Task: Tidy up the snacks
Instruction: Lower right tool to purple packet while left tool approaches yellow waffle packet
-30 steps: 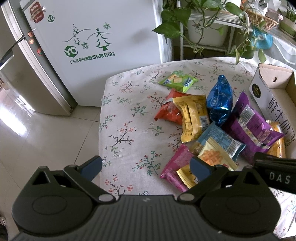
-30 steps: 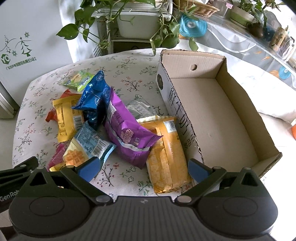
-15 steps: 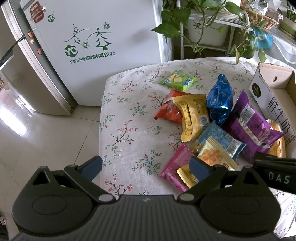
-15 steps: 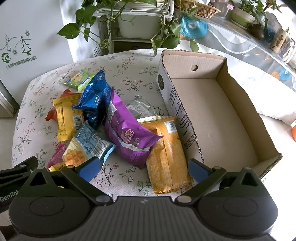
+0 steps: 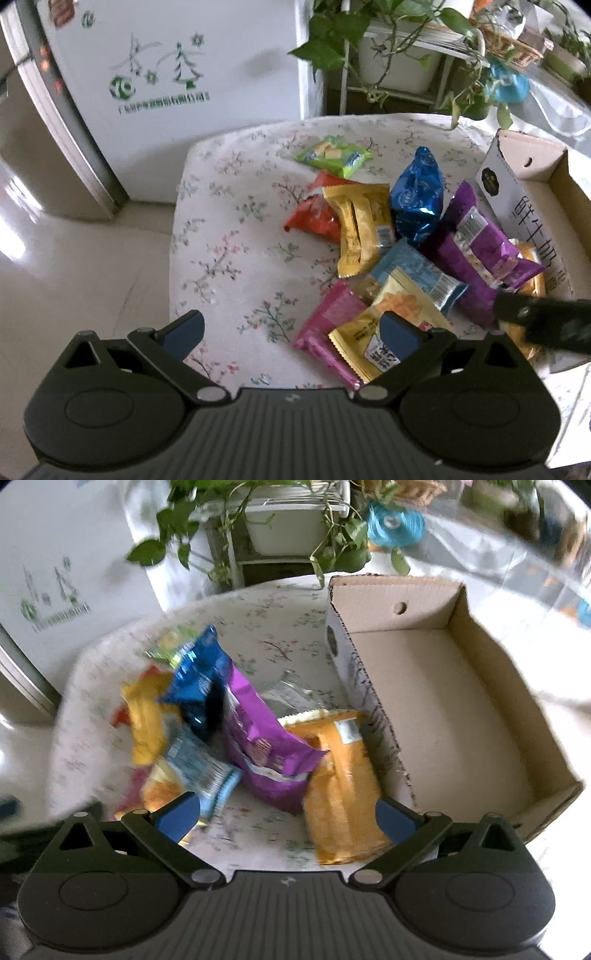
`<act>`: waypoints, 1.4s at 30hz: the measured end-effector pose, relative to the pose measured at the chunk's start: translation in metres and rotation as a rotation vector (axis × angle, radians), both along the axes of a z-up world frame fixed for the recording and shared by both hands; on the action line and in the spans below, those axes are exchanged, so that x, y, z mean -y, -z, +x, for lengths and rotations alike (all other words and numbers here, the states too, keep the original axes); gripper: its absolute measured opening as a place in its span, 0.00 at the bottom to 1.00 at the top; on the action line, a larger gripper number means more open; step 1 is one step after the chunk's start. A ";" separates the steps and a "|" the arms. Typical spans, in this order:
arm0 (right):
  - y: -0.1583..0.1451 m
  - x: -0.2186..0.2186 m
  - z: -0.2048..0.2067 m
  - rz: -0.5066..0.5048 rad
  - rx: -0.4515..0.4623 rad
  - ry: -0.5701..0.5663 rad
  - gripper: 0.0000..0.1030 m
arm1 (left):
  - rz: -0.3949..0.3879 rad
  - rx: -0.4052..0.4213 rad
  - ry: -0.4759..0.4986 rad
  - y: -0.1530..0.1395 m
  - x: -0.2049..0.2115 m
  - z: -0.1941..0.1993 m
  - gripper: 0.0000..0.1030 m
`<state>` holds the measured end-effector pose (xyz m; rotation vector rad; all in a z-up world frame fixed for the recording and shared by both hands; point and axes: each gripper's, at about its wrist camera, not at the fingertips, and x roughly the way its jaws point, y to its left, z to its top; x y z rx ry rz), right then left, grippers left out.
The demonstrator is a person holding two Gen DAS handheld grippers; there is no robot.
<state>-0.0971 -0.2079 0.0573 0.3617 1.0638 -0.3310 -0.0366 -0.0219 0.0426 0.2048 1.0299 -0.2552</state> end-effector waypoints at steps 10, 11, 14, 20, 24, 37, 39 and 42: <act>-0.008 0.057 -0.022 0.384 0.158 0.130 1.00 | -0.046 -0.017 0.096 0.017 0.018 -0.004 0.97; -0.007 0.061 -0.024 0.406 0.163 0.142 1.00 | -0.045 -0.023 0.109 0.020 0.021 -0.004 0.97; -0.007 0.064 -0.027 0.413 0.169 0.152 1.00 | -0.046 -0.033 0.124 0.029 0.030 -0.005 0.97; -0.005 0.066 -0.022 0.432 0.210 0.141 1.00 | -0.060 -0.014 0.082 0.045 0.036 0.002 0.97; 0.001 0.064 -0.007 0.446 0.230 0.113 1.00 | -0.058 -0.017 0.069 0.050 0.035 0.005 0.98; 0.029 0.058 0.023 0.367 0.173 0.149 1.00 | -0.084 -0.102 0.005 0.059 -0.010 0.013 0.99; 0.031 0.053 0.026 0.345 0.147 0.138 1.00 | -0.100 -0.116 -0.005 0.061 -0.017 0.013 0.99; 0.034 0.045 0.029 0.355 0.114 0.110 1.00 | -0.110 -0.122 -0.007 0.062 -0.026 0.012 1.00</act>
